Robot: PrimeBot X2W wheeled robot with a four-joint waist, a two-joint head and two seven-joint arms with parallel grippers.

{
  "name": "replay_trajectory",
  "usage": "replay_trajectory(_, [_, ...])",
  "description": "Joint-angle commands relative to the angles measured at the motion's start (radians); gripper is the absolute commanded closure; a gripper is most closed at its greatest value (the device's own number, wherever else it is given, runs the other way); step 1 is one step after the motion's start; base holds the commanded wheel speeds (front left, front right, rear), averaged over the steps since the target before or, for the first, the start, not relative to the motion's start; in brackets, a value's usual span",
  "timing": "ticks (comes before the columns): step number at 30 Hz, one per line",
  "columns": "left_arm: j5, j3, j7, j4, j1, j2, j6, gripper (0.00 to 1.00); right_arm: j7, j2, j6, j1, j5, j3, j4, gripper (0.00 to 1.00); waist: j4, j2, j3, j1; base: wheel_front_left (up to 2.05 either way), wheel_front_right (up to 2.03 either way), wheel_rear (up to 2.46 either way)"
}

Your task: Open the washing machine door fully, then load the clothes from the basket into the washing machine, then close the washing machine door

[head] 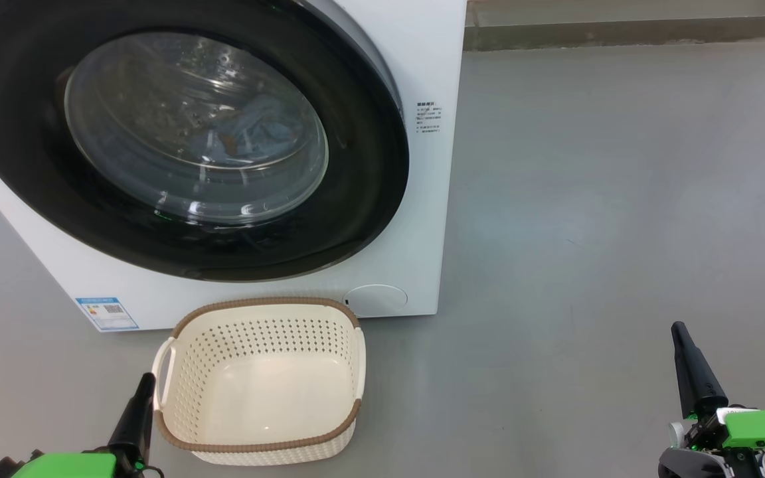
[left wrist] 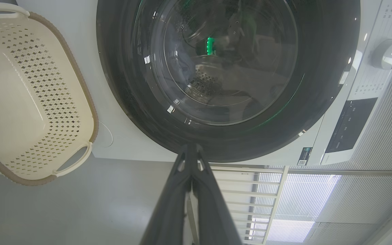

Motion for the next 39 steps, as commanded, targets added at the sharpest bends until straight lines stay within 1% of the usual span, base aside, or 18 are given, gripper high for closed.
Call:
replay_trajectory(1, [-0.006,0.036,0.006,-0.019,-0.048,0.010,0.001,1.00,0.009,-0.006,0.001,-0.029,0.011,0.017,-0.031,1.00,0.000,0.0000,0.000,0.0000,0.00,0.00,0.00])
replay_trajectory(39, [-0.006,0.036,0.006,-0.019,-0.048,0.010,0.001,1.00,0.009,-0.006,0.001,-0.029,0.011,0.017,-0.031,1.00,0.000,0.0000,0.000,0.0000,0.00,0.00,0.00])
